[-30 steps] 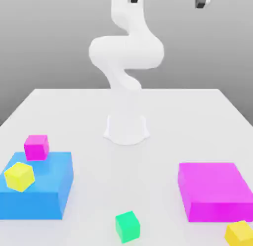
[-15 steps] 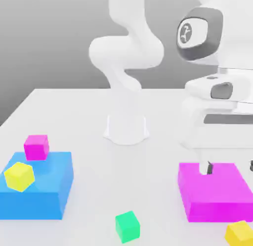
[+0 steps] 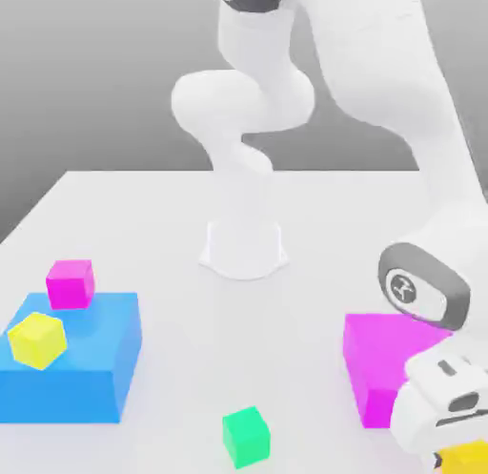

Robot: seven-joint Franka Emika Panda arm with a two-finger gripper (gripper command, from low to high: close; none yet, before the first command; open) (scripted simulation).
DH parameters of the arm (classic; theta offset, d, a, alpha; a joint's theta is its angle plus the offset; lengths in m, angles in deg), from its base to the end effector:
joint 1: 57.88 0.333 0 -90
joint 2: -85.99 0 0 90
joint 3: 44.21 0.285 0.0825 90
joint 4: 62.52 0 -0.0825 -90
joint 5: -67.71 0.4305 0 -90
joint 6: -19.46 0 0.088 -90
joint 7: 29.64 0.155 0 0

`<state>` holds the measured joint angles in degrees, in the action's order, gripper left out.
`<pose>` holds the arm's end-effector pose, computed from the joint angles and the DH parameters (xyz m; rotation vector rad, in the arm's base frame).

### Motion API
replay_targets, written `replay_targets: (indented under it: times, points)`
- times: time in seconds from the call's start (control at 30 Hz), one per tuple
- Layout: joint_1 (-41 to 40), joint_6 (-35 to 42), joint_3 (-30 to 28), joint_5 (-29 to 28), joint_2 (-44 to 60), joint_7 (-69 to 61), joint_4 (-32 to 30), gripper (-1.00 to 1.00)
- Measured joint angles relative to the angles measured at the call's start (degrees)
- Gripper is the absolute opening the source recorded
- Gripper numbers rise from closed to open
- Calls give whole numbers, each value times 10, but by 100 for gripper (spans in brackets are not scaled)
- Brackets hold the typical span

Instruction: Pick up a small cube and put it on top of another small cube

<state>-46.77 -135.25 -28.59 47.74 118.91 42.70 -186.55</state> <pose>0.4849 0.2753 0.0184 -3.0345 0.8087 -0.0013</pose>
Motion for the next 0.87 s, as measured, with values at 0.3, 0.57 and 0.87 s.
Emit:
replay_targets:
  times: [0.3,0.57,0.87]
  points:
    - [-42,50,27,51,-87,-20,-35,-100]
    - [-162,41,-54,165,-242,44,-183,-100]
    - [-174,-54,-97,154,-177,86,-209,100]
